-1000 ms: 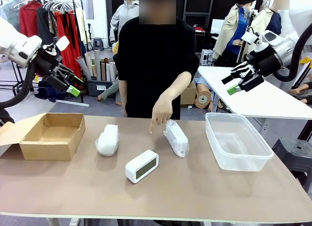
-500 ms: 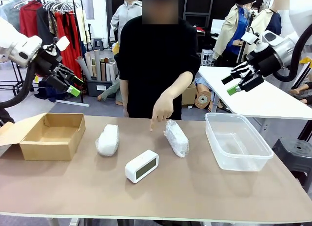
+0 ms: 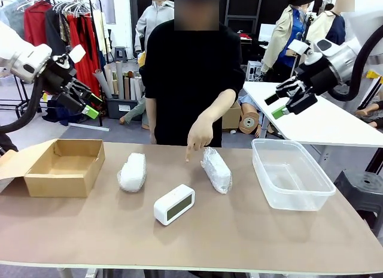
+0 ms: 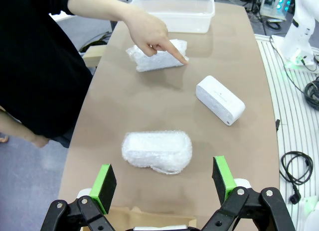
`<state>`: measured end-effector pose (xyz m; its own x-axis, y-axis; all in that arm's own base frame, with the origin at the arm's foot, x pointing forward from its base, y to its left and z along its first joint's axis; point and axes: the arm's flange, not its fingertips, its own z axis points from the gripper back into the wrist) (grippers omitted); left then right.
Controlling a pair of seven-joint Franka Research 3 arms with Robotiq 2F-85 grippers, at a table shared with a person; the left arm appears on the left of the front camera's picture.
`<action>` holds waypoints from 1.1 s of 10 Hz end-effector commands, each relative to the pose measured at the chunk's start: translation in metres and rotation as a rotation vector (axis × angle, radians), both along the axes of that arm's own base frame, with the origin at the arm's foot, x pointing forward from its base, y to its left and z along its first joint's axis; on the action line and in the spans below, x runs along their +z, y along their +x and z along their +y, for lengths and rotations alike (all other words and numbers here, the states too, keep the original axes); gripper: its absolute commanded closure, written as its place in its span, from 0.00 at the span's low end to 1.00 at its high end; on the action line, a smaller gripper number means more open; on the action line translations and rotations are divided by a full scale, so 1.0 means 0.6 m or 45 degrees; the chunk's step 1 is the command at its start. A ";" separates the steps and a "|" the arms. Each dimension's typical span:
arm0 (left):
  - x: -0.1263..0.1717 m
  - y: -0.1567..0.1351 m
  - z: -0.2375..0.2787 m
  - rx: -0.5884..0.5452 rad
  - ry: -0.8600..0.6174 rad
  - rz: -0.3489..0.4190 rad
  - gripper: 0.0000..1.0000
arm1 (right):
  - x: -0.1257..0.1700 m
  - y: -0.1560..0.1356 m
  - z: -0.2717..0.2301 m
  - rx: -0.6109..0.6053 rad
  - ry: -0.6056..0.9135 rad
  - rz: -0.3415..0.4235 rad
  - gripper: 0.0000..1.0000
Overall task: Separate and place wrapped and unwrapped clocks.
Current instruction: Pick up the Digital clock indicated by the person.
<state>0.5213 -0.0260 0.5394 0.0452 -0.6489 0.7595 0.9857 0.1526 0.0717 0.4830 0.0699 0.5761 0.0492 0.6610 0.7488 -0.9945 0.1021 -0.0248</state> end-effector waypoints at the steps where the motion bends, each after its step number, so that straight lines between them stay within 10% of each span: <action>1: 0.003 0.000 0.001 0.009 -0.006 0.003 0.00 | 0.018 -0.042 0.062 -0.048 -0.065 -0.014 0.00; 11: 0.003 0.000 0.001 0.009 -0.006 0.003 0.00 | -0.120 -0.093 0.344 0.473 -0.592 -0.096 0.00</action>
